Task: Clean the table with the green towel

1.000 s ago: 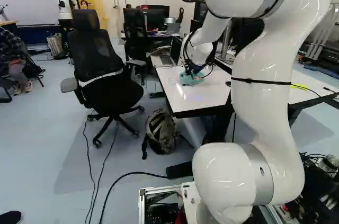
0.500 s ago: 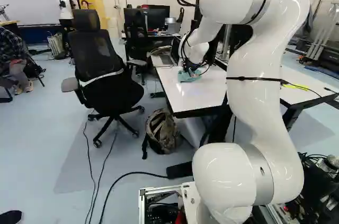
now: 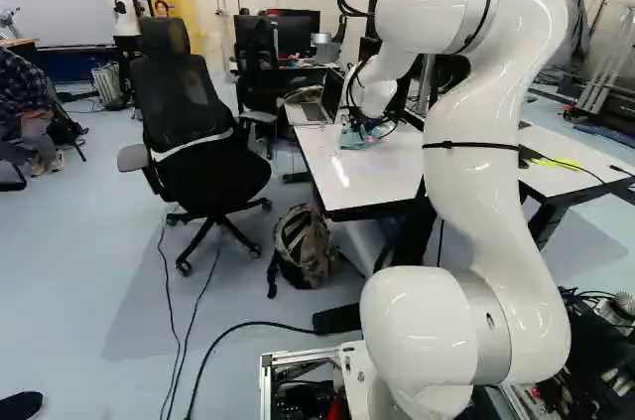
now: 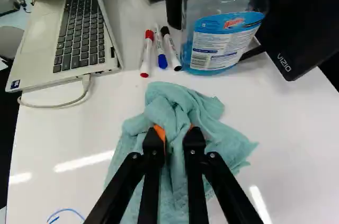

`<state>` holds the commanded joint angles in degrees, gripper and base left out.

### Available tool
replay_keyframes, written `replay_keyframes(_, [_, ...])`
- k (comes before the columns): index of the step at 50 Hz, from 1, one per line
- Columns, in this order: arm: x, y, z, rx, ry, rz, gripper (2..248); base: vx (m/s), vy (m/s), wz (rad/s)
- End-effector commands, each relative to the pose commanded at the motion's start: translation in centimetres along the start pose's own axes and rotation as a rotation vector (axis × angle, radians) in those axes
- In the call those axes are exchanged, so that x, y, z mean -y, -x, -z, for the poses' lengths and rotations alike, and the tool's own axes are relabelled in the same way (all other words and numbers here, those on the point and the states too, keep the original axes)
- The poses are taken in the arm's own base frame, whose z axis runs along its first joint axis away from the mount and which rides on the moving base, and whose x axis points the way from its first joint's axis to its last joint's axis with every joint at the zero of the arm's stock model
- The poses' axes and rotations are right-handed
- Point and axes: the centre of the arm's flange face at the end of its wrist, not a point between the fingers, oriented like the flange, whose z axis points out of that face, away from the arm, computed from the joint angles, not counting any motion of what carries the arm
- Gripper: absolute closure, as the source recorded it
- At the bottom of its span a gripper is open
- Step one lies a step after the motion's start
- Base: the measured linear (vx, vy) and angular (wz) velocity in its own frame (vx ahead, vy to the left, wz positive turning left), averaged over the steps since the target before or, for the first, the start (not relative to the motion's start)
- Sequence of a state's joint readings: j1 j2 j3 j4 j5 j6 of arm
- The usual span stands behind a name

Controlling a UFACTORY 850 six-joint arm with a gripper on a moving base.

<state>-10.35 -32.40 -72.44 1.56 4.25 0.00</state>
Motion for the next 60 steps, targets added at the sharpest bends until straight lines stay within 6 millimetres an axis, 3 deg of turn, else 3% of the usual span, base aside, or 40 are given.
replay_keyframes(23, [-3.5,0.5,0.7,0.006,0.037,-0.038,199,0.000,0.000,0.000])
replay_keyframes(45, [-3.4,3.0,3.6,0.034,0.038,-0.039,199,0.000,0.000,0.000])
replay_keyframes(60, [-2.2,3.1,3.8,0.036,0.025,-0.025,199,0.000,-0.002,-0.011])
